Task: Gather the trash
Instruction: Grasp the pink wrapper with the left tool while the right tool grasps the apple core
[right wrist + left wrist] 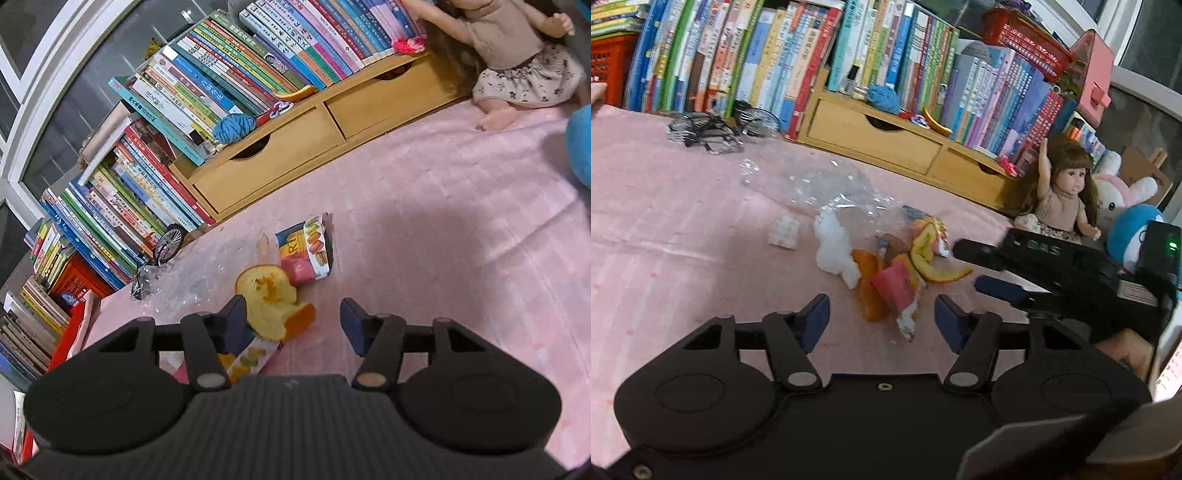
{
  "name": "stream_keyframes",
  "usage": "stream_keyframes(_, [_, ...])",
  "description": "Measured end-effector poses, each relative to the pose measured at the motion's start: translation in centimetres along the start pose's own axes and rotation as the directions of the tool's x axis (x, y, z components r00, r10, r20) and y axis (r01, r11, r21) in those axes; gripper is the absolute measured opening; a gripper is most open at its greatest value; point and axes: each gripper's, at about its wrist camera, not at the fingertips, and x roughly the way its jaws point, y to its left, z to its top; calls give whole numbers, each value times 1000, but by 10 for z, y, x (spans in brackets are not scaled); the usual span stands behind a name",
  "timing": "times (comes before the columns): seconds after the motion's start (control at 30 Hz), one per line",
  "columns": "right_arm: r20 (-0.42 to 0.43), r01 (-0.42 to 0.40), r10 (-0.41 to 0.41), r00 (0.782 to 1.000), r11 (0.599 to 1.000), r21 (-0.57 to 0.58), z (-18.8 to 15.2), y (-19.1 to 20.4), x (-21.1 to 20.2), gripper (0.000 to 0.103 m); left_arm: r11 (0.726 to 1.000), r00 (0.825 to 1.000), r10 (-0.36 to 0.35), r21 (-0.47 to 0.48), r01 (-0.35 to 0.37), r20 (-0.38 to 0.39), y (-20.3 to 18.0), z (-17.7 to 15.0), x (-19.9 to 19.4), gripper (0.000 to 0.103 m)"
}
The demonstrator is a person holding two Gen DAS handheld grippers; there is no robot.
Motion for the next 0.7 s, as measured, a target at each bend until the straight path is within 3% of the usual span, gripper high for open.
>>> stream_keyframes(0.07, [-3,-10,10,1000,1000,-2,1,-1,6,60,1000,1000,-11,2,11,-12,-3,0,5,49])
stream_keyframes(0.3, [-59,-52,52,997,999,6,-1,-3,21,27,999,999,-30,-45,30,-12,-3,-2,22,49])
stream_keyframes(0.5, [-98,-95,92,991,995,-26,-8,1,19,25,995,999,-37,-94,37,-7,-1,-1,29,44])
stream_keyframes(0.7, [-124,-131,125,984,991,-39,-17,7,7,24,996,998,-35,-83,31,-43,-3,-8,28,26])
